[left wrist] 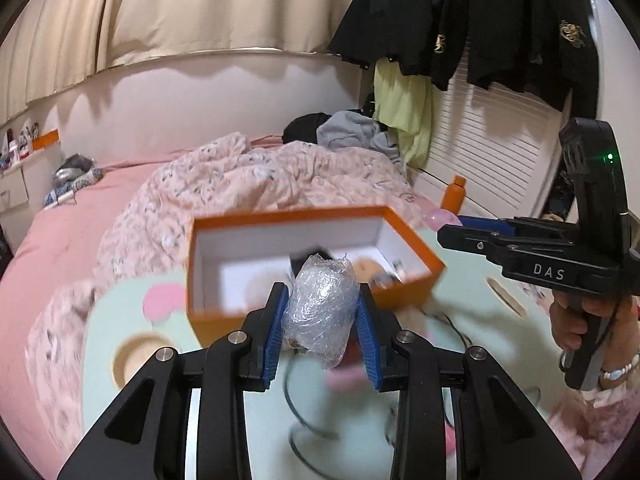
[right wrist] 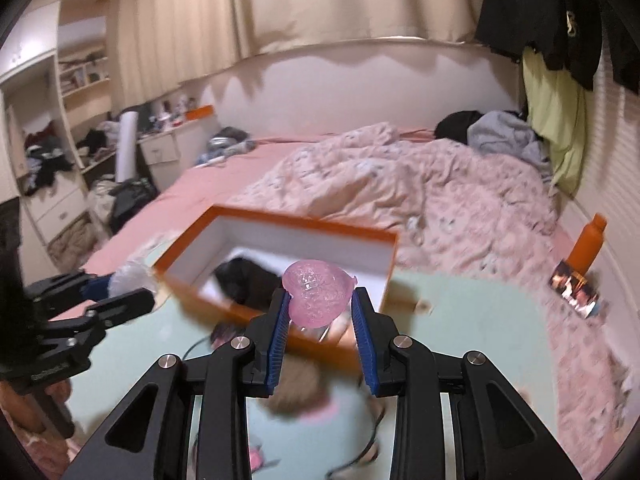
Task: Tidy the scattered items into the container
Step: 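Carry the pink item and plastic bag into the orange box and release both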
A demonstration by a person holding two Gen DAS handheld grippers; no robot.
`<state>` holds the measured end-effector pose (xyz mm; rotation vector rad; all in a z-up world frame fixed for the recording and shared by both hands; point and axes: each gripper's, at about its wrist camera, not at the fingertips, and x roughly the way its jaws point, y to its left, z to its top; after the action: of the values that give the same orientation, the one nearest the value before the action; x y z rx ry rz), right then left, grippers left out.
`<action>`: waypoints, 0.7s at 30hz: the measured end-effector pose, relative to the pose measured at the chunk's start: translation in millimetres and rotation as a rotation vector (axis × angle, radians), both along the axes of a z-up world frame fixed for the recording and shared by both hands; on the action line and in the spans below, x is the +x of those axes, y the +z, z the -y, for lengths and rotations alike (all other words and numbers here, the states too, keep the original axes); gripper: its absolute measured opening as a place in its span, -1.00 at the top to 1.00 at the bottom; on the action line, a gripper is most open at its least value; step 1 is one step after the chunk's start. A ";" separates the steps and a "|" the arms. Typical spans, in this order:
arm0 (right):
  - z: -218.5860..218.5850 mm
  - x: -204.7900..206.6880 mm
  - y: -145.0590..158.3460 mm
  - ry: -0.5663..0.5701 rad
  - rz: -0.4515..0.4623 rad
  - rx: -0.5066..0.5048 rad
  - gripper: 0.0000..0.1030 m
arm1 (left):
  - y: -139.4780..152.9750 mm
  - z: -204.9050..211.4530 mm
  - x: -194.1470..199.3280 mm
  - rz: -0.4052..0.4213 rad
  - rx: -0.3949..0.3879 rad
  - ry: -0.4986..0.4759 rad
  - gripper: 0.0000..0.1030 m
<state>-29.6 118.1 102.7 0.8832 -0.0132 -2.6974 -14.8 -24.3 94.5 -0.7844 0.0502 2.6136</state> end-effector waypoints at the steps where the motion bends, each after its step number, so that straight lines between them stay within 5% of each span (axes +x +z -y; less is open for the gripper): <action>1: 2.2 -9.2 1.7 0.003 0.008 -0.004 0.41 | 2.3 -2.6 -8.7 -0.004 -0.009 0.004 0.32; 7: 12.4 -48.5 -18.7 -0.011 0.106 -0.028 0.41 | -16.7 -16.0 -57.3 0.065 -0.050 0.036 0.32; 10: 18.7 -62.5 -32.3 -0.012 0.149 -0.038 0.39 | -25.2 -11.9 -71.2 0.094 0.029 0.037 0.32; 12: 20.9 -67.5 -34.3 -0.025 0.134 -0.026 0.30 | -28.0 -6.8 -79.8 0.113 0.059 0.070 0.17; 15: 15.6 -62.7 -28.4 -0.053 0.087 -0.037 -0.12 | -31.1 0.9 -85.5 0.112 0.039 0.138 -0.28; 21: -0.7 -26.0 -14.0 -0.066 0.014 -0.052 -0.16 | -22.9 27.2 -57.9 0.057 0.119 0.152 -0.28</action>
<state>-55.6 118.8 88.7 0.9017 -0.1173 -2.7385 -72.7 -51.5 71.6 -0.8501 -0.1865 2.7048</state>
